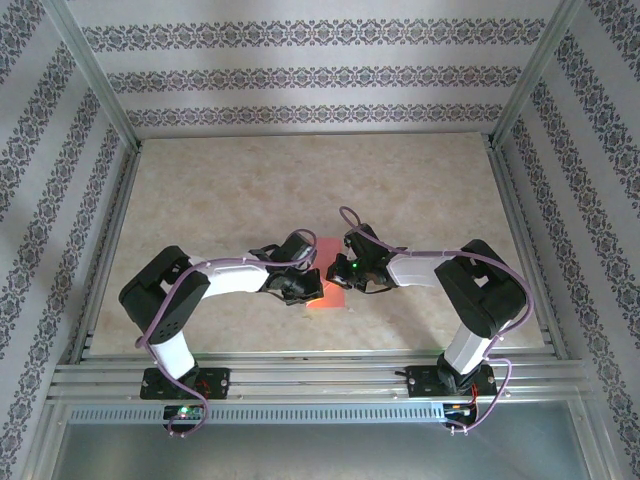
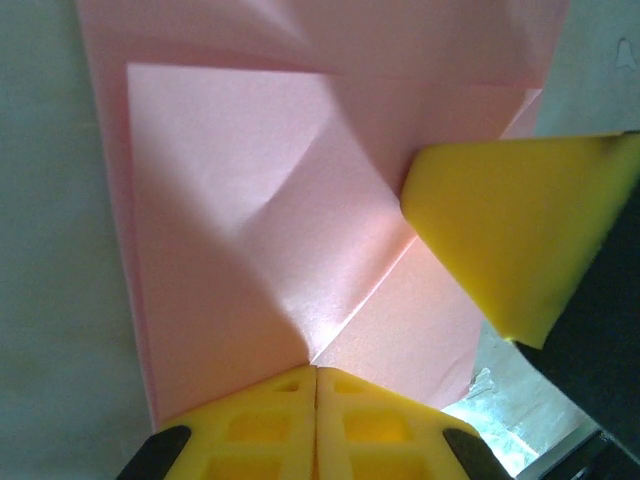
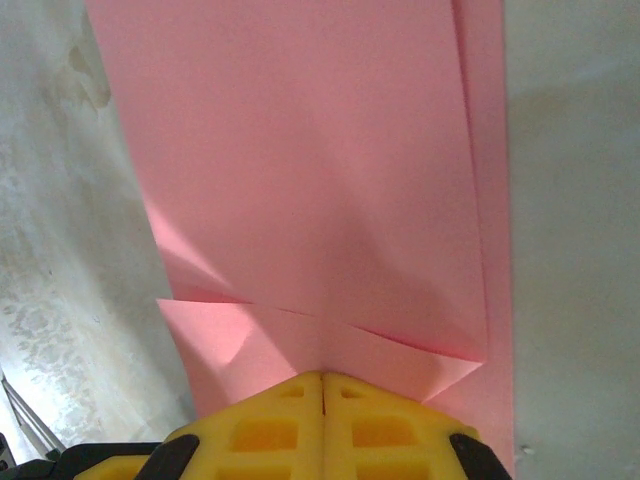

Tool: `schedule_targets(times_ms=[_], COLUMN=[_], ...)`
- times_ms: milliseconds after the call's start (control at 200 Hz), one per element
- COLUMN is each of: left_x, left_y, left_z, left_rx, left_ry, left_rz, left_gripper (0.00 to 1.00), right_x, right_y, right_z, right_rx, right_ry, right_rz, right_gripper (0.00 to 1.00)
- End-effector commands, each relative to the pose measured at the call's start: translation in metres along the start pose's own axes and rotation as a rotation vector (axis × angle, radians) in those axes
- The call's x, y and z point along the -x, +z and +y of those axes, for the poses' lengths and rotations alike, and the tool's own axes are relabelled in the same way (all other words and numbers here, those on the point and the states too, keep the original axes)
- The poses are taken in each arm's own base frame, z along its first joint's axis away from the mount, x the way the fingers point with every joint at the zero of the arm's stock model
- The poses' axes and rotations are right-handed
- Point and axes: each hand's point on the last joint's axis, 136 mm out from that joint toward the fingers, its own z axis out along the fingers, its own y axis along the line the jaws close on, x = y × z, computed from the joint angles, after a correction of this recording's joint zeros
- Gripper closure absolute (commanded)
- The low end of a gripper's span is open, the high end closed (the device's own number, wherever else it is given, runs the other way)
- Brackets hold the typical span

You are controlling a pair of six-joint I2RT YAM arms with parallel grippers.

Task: Fold a paper plane with a square sheet of paper (pick it up from the middle)
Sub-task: Fold the triangle a second time at the center of the table.

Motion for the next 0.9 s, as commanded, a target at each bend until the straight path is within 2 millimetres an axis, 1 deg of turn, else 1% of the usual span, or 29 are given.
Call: schedule_targets(times_ms=[0, 60, 125, 205, 305, 335, 380, 490, 600, 655, 744, 894], left_x=[-0.031, -0.035, -0.034, -0.023, -0.002, 0.003, 0.010, 0.019, 0.017, 0.014, 0.004, -0.018], left_y=[-0.003, -0.008, -0.015, -0.028, -0.041, -0.043, -0.041, -0.025, -0.010, -0.005, -0.001, 0.000], left_z=[0.035, 0.039, 0.033, 0.011, -0.017, -0.023, -0.026, -0.019, -0.012, -0.007, 0.008, 0.035], left_rx=[0.095, 0.084, 0.050, -0.011, -0.066, -0.076, -0.072, -0.012, 0.013, 0.019, 0.055, 0.109], left_ry=[-0.041, -0.050, -0.040, 0.011, 0.074, 0.085, 0.088, 0.072, 0.054, 0.044, 0.026, -0.010], left_rz=[0.059, 0.052, 0.024, -0.030, -0.109, -0.127, -0.142, -0.121, -0.080, -0.060, -0.027, 0.021], left_gripper=[0.92, 0.92, 0.92, 0.91, 0.91, 0.91, 0.91, 0.92, 0.92, 0.92, 0.92, 0.95], right_x=[-0.007, -0.007, -0.008, -0.008, -0.008, -0.008, -0.008, -0.009, -0.010, -0.010, -0.009, -0.009], right_y=[0.005, 0.005, 0.005, 0.005, 0.005, 0.005, 0.005, 0.006, 0.007, 0.007, 0.007, 0.007], right_z=[-0.028, -0.029, -0.030, -0.031, -0.032, -0.033, -0.033, -0.034, -0.034, -0.034, -0.034, -0.033], right_rx=[-0.108, -0.110, -0.114, -0.117, -0.123, -0.125, -0.127, -0.129, -0.128, -0.129, -0.128, -0.130], right_ry=[0.051, 0.050, 0.051, 0.051, 0.050, 0.050, 0.051, 0.051, 0.050, 0.050, 0.050, 0.050], right_rz=[0.019, 0.020, 0.022, 0.023, 0.024, 0.024, 0.024, 0.027, 0.034, 0.035, 0.036, 0.035], right_gripper=[1.00, 1.00, 1.00, 1.00, 1.00, 1.00, 1.00, 1.00, 1.00, 1.00, 1.00, 1.00])
